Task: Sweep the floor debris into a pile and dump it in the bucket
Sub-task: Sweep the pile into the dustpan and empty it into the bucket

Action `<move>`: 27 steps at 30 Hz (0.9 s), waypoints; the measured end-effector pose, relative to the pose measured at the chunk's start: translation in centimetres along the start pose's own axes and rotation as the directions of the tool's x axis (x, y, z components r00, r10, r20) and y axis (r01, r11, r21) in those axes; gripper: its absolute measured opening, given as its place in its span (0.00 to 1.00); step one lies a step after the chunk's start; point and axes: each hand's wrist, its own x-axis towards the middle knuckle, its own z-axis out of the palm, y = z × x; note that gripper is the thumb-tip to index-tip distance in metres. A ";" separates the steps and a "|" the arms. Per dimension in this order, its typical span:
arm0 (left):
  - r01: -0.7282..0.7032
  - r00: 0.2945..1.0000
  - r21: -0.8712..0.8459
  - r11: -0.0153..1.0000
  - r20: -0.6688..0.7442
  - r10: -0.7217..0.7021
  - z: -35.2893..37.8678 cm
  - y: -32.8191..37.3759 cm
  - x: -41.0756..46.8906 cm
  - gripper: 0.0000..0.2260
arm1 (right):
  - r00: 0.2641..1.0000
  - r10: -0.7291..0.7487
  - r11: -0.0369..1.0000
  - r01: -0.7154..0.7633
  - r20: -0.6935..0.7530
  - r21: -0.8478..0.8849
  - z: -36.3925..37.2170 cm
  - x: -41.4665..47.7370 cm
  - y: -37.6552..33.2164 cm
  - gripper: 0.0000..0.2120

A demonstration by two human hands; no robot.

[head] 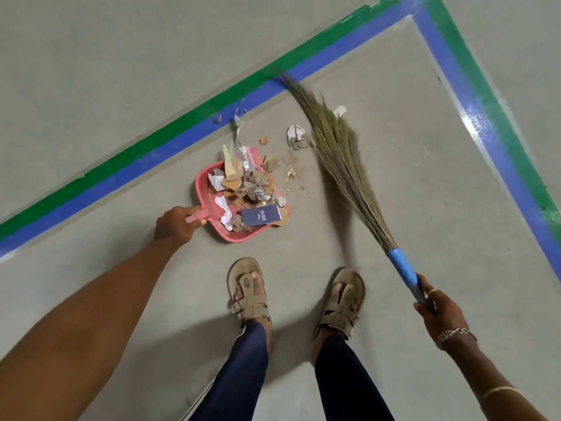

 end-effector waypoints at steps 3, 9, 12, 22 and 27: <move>0.015 1.000 -0.022 1.000 0.010 -0.015 0.5 -0.2 0.1 0.22 | 0.995 -0.061 0.997 0.064 0.079 -0.048 0.2 0.5 0.2 0.34; 0.089 0.995 -0.097 0.991 0.047 -0.084 1.6 -0.5 0.0 0.24 | 0.940 -0.217 0.971 0.236 0.263 -0.042 0.5 -0.6 0.5 0.36; 0.104 0.995 -0.140 0.985 0.025 -0.101 1.6 -0.6 -0.6 0.25 | 0.928 -0.262 0.960 0.278 0.265 -0.023 0.3 -1.6 0.3 0.37; 0.095 0.989 -0.315 0.944 -0.078 -0.125 -2.9 3.0 -9.0 0.22 | 0.957 -0.240 0.969 0.225 0.165 0.107 -4.9 -7.7 -2.2 0.38; 0.127 0.978 -0.416 0.900 -0.099 -0.184 -8.5 5.5 -16.6 0.21 | 0.945 -0.291 0.955 0.278 0.148 0.099 -11.6 -11.5 -5.2 0.40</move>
